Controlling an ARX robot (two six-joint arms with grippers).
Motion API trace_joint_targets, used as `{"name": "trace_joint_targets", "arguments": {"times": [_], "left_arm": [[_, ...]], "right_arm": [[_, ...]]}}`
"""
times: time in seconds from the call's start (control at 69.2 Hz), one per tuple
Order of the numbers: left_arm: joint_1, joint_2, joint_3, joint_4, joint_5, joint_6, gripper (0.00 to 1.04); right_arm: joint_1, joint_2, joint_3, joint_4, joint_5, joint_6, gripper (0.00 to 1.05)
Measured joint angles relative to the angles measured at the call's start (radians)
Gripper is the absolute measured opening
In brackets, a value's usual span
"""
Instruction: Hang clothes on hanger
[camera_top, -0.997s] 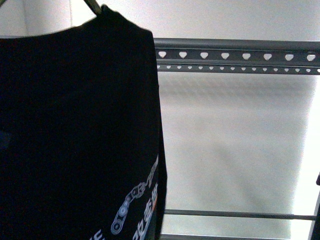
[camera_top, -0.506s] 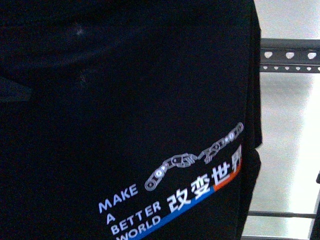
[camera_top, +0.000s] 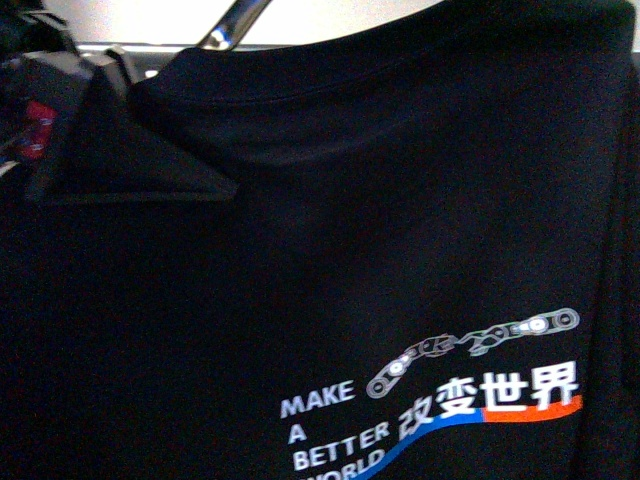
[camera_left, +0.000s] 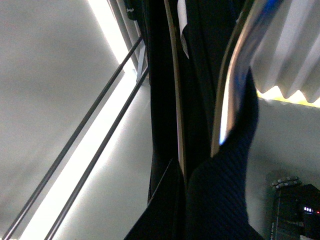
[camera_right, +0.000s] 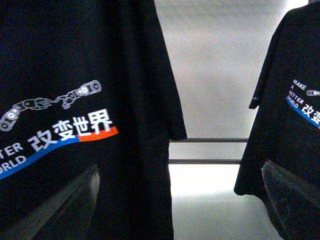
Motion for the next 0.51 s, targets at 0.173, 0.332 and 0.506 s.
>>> {"name": "trace_joint_targets", "arguments": {"times": [0.173, 0.332, 0.506], "left_arm": [[-0.068, 0.123, 0.085, 0.045, -0.048, 0.011, 0.06], [-0.133, 0.243, 0.163, 0.047, -0.121, 0.049, 0.06], [-0.166, 0.288, 0.210, 0.038, -0.137, 0.064, 0.06]], "right_arm": [[0.000, 0.000, 0.000, 0.000, 0.000, 0.000, 0.97], [0.000, 0.000, 0.000, 0.000, 0.000, 0.000, 0.97], [0.000, 0.000, 0.000, 0.000, 0.000, 0.000, 0.97]]}}
